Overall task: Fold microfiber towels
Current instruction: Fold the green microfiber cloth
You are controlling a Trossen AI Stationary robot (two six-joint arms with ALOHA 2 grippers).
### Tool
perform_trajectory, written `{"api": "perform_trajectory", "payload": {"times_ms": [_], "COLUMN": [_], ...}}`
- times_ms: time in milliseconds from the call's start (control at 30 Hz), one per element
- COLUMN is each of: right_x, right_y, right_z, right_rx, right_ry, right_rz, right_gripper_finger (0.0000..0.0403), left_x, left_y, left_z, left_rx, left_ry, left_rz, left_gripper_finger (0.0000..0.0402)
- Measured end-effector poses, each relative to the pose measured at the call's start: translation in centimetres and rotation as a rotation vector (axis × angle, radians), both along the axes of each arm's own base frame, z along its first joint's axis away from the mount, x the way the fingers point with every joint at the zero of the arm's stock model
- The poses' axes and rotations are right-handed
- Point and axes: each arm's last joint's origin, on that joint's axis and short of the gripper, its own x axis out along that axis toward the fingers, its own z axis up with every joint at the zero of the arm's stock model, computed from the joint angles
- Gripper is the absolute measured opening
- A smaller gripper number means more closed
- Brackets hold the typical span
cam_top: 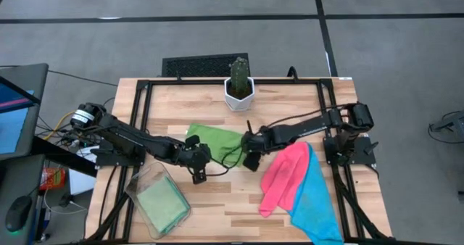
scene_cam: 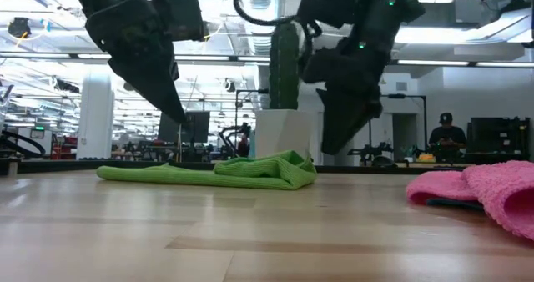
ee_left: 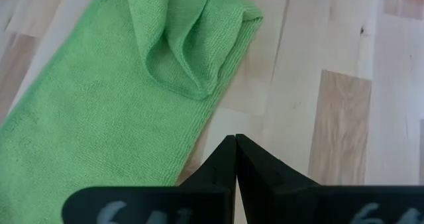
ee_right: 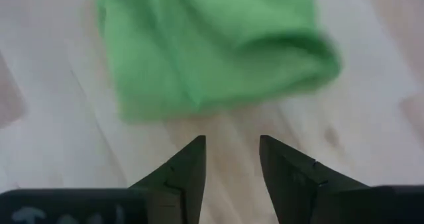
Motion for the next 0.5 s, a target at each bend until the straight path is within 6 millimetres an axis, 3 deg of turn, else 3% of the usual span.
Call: {"api": "perform_trajectory", "payload": {"times_ms": [133, 300, 500], "right_x": [0.9, 2.8, 4.7], "right_y": [-1.0, -2.4, -4.4], "right_z": [-1.5, -3.2, -0.4], "right_rx": [-0.037, 0.042, 0.003], "right_ry": [-0.013, -0.060, -0.160], "right_rz": [-0.041, -0.059, -0.086], "right_gripper_finger": [0.0165, 0.0165, 0.0165], "left_x": [0.1, 0.2, 0.2], "left_y": [0.0, 0.0, 0.0], "left_z": [0.1, 0.1, 0.2], "left_rx": [0.018, 0.024, 0.023], "left_ry": [-0.018, -0.025, -0.032], "left_rz": [0.009, -0.005, -0.008], "left_gripper_finger": [0.0000, 0.0000, 0.0000]}}
